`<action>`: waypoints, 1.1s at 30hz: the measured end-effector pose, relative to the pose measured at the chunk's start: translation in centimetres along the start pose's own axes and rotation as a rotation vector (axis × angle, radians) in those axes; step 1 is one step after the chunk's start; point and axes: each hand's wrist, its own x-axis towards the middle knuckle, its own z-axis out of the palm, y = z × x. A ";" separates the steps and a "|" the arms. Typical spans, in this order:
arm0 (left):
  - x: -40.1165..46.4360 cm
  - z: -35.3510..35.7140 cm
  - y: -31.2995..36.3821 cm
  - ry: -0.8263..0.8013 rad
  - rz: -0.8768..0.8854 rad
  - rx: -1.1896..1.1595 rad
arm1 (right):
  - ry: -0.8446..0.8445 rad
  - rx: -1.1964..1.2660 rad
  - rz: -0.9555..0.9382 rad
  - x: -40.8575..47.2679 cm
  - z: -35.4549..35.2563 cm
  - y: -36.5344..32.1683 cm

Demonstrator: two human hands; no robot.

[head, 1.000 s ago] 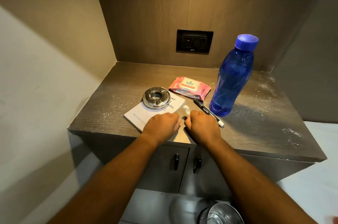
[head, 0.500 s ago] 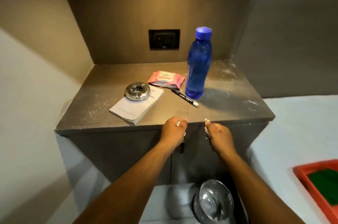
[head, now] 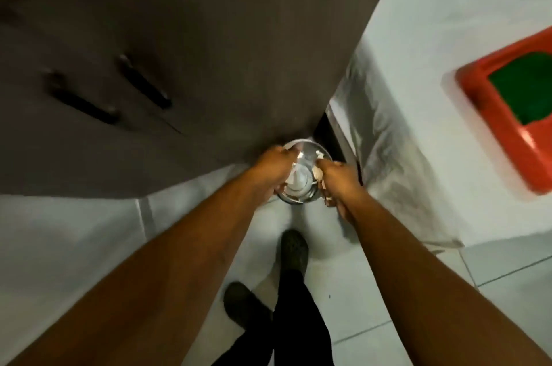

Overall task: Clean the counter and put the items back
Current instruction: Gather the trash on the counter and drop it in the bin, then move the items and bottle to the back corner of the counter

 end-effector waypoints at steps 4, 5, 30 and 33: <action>10.5 4.8 -5.5 0.000 -0.097 -0.049 | -0.004 -0.059 0.075 10.7 0.7 5.1; 13.2 5.7 -6.8 0.000 -0.113 -0.043 | 0.000 -0.027 0.092 13.3 1.0 6.2; 7.9 -1.4 -7.8 -0.005 -0.073 0.028 | -0.076 0.269 0.023 11.6 -1.3 6.6; 0.9 -4.2 -6.0 0.073 0.019 0.118 | -0.126 0.215 -0.083 4.9 -1.4 3.2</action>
